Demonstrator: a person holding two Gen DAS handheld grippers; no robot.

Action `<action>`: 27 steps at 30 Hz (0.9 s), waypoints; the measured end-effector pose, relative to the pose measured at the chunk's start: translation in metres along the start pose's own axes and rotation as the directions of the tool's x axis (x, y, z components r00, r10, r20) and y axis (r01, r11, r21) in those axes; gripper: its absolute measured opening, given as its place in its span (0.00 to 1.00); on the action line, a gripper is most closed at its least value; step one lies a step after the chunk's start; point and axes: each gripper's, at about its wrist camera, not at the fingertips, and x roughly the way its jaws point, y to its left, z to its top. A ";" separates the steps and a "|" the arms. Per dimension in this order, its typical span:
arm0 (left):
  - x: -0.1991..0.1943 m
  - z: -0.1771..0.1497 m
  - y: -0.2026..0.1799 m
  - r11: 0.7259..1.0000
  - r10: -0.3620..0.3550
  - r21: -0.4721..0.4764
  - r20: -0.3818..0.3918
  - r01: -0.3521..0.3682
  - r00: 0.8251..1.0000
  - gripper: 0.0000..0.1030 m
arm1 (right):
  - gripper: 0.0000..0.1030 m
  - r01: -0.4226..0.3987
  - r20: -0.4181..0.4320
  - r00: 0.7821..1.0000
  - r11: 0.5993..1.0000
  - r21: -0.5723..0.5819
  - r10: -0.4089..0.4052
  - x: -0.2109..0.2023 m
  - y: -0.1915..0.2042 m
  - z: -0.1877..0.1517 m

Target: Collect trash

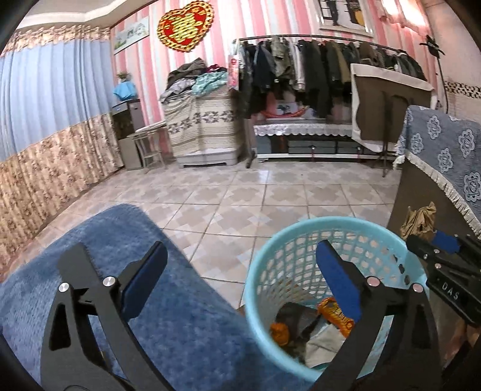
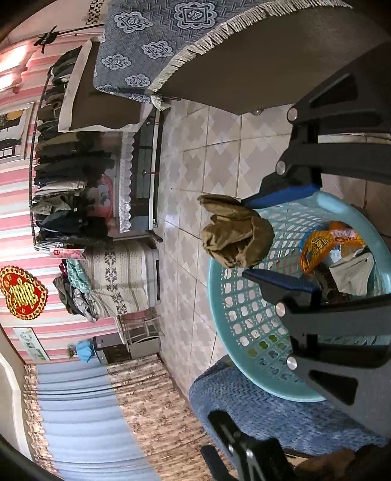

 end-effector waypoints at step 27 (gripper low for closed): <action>-0.118 -0.024 0.105 0.966 0.139 -0.214 -0.034 -0.143 0.990 0.95 | 0.96 0.002 -0.080 0.997 0.997 -0.073 -0.008 0.007 0.043 -0.005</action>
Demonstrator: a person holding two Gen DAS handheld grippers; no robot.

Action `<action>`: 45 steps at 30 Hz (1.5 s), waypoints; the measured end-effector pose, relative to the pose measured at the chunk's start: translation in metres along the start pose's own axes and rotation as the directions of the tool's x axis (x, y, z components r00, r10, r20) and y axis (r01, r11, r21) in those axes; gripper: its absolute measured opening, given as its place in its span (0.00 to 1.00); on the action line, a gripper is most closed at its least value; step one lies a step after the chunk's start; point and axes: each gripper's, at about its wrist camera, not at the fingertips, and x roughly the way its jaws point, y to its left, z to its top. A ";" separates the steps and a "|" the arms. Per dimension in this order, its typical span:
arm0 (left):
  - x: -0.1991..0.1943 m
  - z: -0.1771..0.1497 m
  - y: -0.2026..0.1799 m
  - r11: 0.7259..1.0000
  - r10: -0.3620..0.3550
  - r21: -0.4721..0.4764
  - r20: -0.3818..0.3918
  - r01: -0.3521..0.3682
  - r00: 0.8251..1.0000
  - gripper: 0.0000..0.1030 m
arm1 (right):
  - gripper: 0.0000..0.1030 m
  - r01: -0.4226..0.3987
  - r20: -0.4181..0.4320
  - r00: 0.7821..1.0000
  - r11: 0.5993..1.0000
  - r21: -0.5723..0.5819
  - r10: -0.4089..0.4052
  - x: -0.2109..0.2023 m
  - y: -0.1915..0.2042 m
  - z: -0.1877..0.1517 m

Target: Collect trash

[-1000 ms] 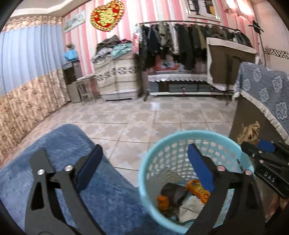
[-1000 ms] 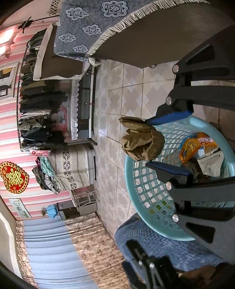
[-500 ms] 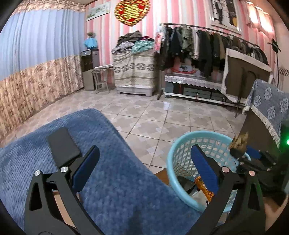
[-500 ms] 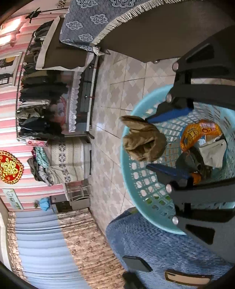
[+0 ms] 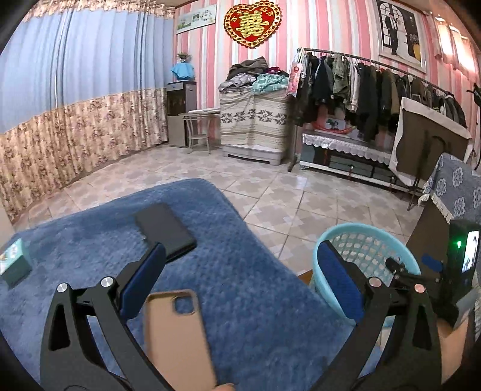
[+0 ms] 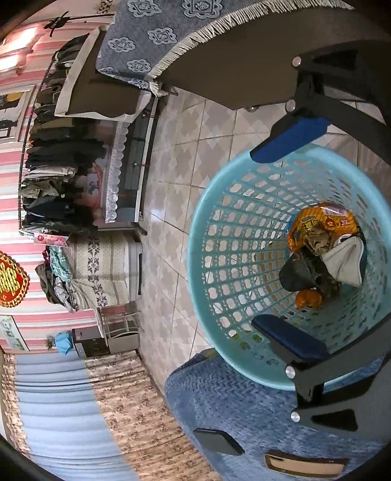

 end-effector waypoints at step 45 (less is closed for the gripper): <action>-0.192 -0.114 0.132 0.971 0.206 -0.144 0.095 -0.192 0.974 0.95 | 0.96 -0.302 0.184 0.921 0.927 -0.220 0.344 -0.241 0.144 -0.092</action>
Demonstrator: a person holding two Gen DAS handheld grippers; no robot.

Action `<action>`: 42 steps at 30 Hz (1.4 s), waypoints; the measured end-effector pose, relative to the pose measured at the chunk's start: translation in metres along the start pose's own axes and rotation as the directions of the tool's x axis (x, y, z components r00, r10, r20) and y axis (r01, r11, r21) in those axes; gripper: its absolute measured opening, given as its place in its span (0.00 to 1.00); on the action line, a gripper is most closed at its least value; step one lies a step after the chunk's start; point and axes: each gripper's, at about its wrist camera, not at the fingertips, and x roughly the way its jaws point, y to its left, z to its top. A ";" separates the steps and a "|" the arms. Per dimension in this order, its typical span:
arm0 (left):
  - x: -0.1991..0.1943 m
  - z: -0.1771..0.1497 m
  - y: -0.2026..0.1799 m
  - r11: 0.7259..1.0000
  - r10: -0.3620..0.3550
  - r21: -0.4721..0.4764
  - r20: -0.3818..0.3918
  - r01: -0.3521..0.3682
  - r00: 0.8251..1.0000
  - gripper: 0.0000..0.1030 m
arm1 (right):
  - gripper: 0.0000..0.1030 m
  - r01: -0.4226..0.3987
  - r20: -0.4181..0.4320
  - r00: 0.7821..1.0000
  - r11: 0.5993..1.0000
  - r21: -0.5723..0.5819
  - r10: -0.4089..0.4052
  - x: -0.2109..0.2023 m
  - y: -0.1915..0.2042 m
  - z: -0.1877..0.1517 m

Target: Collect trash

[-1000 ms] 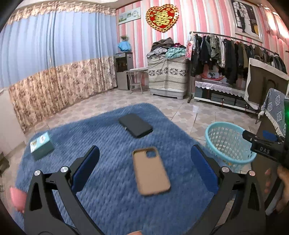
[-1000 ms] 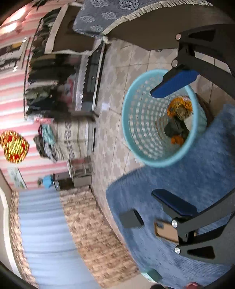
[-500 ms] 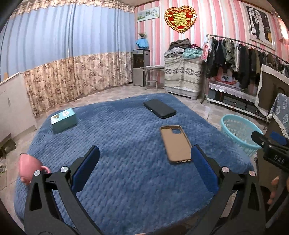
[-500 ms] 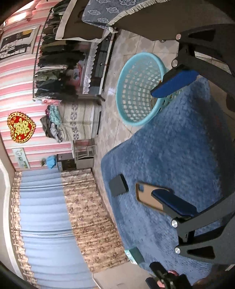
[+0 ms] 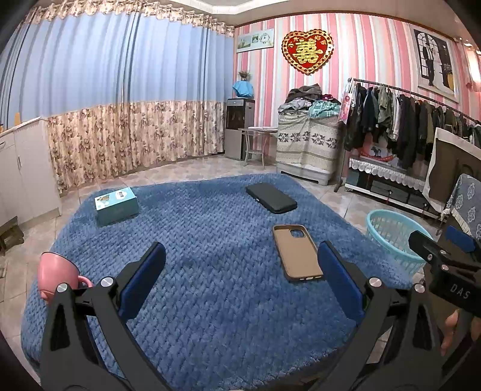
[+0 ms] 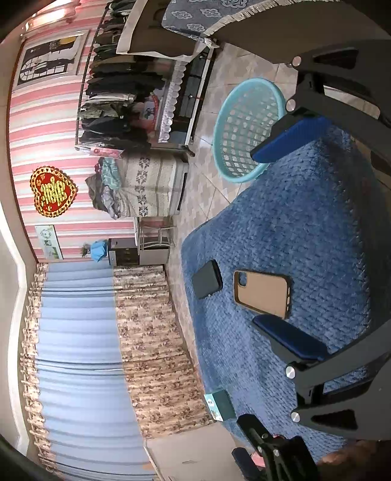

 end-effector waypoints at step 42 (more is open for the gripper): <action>-0.005 0.010 -0.006 1.000 -0.003 0.018 0.034 0.002 0.999 0.95 | 0.96 -0.010 0.019 1.000 0.999 -0.032 0.010 -0.004 0.011 0.000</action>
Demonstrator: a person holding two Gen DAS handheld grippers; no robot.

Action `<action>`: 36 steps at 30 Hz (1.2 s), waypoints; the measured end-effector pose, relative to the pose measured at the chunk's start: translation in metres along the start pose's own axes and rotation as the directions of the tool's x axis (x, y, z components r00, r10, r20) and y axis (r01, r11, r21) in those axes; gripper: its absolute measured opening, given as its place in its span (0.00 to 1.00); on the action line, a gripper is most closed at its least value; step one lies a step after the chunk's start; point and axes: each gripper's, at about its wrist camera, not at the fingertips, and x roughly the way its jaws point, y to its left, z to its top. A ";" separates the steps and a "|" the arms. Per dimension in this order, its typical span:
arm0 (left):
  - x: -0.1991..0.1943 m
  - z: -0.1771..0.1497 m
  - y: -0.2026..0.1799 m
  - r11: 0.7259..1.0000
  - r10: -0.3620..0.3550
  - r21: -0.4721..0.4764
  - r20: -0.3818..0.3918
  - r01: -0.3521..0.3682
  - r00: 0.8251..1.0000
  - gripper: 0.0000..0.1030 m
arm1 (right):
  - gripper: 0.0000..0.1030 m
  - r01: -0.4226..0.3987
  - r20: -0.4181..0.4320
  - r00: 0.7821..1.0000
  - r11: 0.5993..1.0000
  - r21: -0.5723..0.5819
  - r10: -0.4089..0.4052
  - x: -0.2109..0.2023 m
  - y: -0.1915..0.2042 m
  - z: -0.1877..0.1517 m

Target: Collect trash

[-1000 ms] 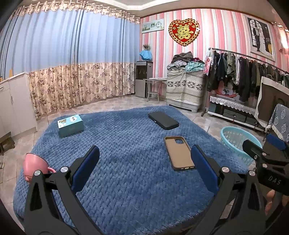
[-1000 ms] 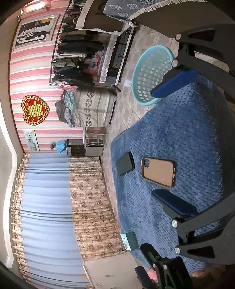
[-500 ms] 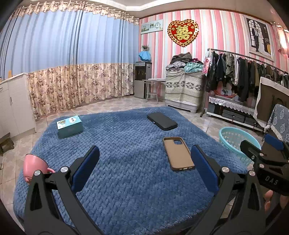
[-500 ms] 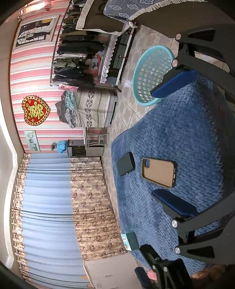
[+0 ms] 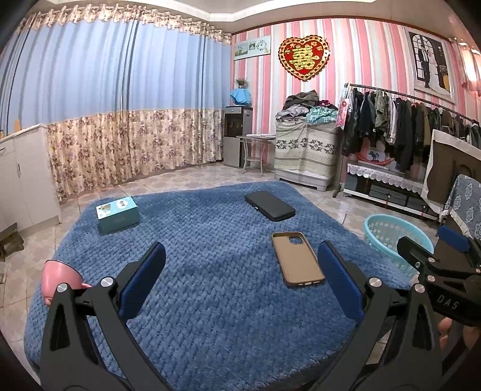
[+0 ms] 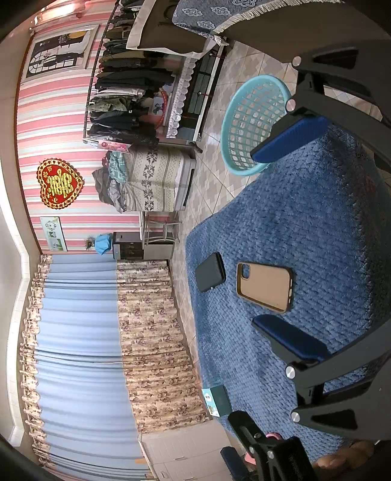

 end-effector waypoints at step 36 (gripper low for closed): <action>-0.001 -0.004 0.005 1.000 0.013 0.005 0.002 -0.013 1.000 0.95 | 0.96 -0.001 -0.001 1.000 1.000 -0.004 0.001 0.002 0.003 0.000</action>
